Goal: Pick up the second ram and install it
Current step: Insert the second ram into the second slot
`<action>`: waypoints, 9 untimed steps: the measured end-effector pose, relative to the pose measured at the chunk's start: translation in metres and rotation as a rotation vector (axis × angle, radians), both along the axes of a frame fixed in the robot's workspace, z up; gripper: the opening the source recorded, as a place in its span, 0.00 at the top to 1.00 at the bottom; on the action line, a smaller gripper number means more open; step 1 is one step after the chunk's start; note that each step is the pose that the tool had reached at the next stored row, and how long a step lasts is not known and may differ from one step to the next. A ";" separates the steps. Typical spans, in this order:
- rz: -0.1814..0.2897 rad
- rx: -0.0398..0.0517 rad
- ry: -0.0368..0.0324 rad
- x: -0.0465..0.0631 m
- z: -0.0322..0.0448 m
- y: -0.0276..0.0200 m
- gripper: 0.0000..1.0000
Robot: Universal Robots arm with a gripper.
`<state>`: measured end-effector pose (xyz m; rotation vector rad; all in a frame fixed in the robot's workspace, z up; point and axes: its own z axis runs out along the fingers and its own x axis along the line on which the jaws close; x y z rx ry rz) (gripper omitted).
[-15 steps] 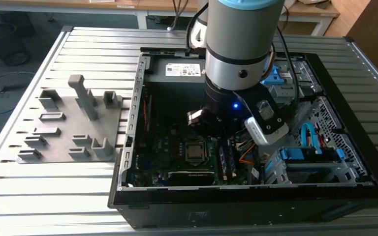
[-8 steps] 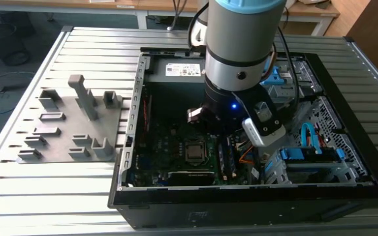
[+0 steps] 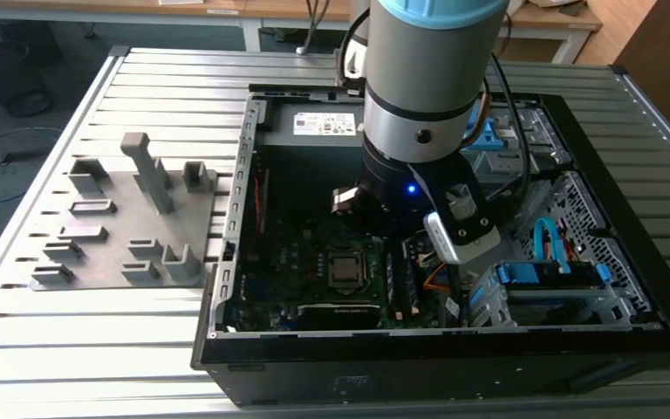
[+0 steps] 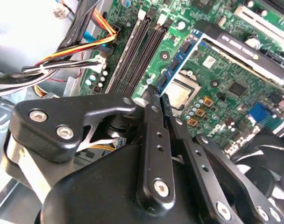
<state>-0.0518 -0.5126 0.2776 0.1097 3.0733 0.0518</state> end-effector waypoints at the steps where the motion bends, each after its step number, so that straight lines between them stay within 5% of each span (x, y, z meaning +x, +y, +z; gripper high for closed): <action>1: -0.001 0.0000 0.0000 0.000 0.0000 0.0000 0.86; 9: 0.037 0.0015 -0.0002 0.000 -0.0001 0.0001 0.86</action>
